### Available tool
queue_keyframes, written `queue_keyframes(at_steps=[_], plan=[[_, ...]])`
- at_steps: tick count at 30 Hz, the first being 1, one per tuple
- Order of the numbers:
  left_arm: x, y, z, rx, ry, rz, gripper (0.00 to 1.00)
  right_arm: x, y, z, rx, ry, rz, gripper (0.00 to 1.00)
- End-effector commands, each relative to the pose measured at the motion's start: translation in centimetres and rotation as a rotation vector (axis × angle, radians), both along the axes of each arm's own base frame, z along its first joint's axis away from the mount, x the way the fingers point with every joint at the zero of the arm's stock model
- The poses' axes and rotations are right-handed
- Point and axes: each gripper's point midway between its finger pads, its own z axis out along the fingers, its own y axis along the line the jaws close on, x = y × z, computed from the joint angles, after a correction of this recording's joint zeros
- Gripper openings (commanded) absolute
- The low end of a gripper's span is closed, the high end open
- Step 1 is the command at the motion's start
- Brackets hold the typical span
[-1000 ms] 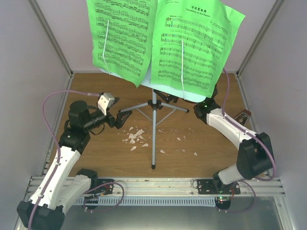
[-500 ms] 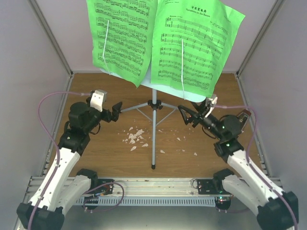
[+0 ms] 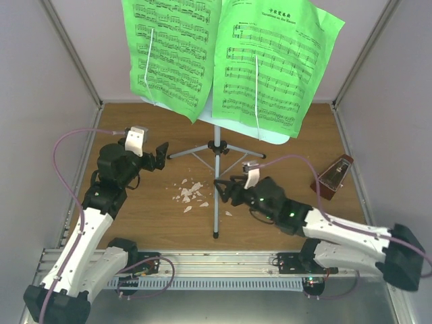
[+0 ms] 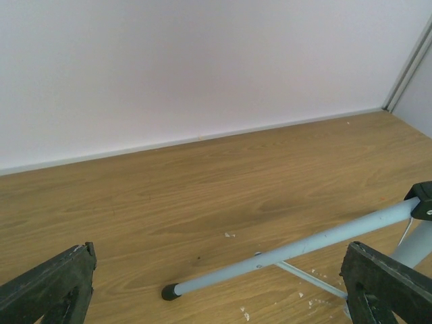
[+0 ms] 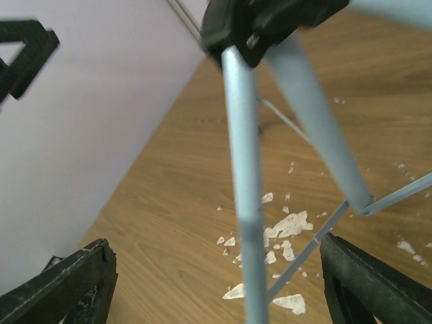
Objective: Pack up the instrument practice props
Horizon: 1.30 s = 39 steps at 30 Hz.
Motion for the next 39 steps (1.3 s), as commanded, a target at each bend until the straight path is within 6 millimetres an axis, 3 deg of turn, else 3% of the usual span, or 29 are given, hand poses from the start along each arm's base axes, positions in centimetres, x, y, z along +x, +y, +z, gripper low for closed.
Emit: queue_keyframes(at_steps=[1,8,15,24,31,35,39], plan=[[0.0,-0.1,1.4,-0.014,-0.037,-0.002,0.99,1.0,1.4,0.4,-0.071,-0.001,-0.21,0.83],[-0.3,-0.3,1.6,-0.018,-0.051,-0.015,0.99,1.8,4.4,-1.4,-0.313,-0.038,-0.292,0.81],[-0.4,-0.4,1.7,-0.023,-0.053,-0.026,0.99,2.7,4.0,-1.6,-0.389,-0.069,-0.364,0.68],[-0.5,-0.5,1.9,-0.024,-0.059,-0.031,0.99,3.4,3.8,-2.8,-0.456,-0.075,-0.402,0.7],[-0.5,-0.5,1.8,-0.022,-0.058,-0.029,0.99,5.0,3.7,-3.0,-0.462,-0.1,-0.407,0.47],[-0.6,-0.4,1.9,-0.021,-0.061,-0.024,0.99,5.7,3.1,-3.2,-0.465,-0.113,-0.411,0.19],[-0.5,-0.4,1.7,-0.018,-0.056,-0.024,0.99,6.7,2.0,-2.9,-0.466,-0.134,-0.408,0.03]])
